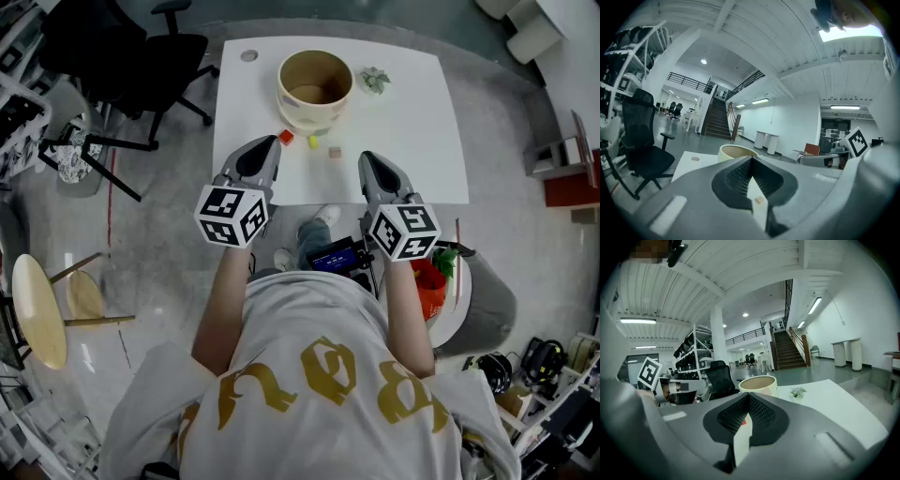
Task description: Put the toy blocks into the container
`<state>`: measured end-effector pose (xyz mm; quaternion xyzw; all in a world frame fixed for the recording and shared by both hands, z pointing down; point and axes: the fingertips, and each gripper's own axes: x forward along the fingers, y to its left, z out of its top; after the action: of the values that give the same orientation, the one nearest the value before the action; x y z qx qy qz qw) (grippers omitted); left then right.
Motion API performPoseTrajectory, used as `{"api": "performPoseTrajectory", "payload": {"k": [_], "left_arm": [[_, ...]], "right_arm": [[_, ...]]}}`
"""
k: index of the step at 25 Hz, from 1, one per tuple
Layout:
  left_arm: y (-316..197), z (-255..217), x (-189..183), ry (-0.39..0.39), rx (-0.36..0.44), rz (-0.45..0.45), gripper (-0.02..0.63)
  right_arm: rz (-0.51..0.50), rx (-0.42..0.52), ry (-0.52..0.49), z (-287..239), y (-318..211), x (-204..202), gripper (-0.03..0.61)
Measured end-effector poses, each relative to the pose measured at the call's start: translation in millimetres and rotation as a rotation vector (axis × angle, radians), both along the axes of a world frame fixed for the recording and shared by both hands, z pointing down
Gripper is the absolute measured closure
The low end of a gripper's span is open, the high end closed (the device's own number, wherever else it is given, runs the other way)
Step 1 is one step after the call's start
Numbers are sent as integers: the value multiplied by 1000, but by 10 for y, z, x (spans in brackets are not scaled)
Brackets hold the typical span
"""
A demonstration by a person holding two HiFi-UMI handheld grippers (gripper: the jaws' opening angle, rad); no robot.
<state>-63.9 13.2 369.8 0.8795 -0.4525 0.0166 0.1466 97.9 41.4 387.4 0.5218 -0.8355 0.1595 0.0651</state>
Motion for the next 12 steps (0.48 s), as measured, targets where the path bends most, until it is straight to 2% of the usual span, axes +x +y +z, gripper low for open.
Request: {"api": "performPoseTrajectory", "payload": {"k": [12], "left_arm": [[-112, 185, 36, -14, -42, -27, 612]], "right_arm": [[13, -14, 27, 137, -86, 122, 566]]}}
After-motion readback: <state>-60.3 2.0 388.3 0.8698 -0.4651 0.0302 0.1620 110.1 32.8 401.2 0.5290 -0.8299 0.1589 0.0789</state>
